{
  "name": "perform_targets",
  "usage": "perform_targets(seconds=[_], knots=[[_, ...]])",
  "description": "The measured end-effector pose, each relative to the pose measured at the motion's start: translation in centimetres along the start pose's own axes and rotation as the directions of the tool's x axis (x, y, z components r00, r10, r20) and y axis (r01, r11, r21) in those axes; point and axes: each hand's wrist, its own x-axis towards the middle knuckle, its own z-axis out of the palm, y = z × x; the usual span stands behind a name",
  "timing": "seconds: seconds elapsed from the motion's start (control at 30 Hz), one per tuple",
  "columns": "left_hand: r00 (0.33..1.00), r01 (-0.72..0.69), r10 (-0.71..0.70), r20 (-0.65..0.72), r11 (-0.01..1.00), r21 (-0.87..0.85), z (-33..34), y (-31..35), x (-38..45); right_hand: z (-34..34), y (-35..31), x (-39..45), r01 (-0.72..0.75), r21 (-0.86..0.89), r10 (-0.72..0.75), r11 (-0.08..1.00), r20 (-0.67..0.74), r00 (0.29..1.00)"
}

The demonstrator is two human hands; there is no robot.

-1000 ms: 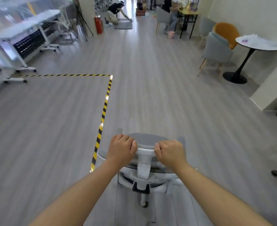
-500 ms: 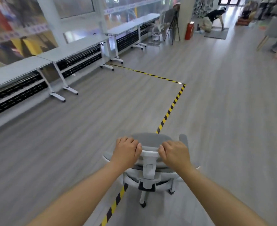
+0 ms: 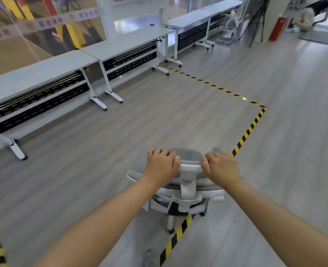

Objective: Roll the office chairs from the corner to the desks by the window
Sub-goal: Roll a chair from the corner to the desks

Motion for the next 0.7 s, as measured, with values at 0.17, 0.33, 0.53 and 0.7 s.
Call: perform_targets(seconds=[0.17,0.33,0.53,0.7], knots=[[1.000,0.007,-0.007,-0.002,1.000,0.001,0.7,-8.3,6.9,5.6,-2.1,9.1,-0.009,0.066,0.008,0.998,0.004,1.000],[0.999,-0.018,0.020,-0.047,0.999,0.039,2.1,-16.3,13.7,11.3,-3.4,17.7,0.020,0.101,-0.018,0.995,-0.015,1.000],[0.996,0.037,-0.034,-0.083,0.999,0.035,4.1,-25.0,24.2,18.4,-4.1,30.2,0.012,0.106,-0.003,0.994,-0.085,0.996],[0.999,0.046,-0.046,0.005,0.998,0.032,5.4,-30.9,32.9,23.2,-3.7,40.0,0.030,0.132,-0.017,0.991,-0.095,0.995]])
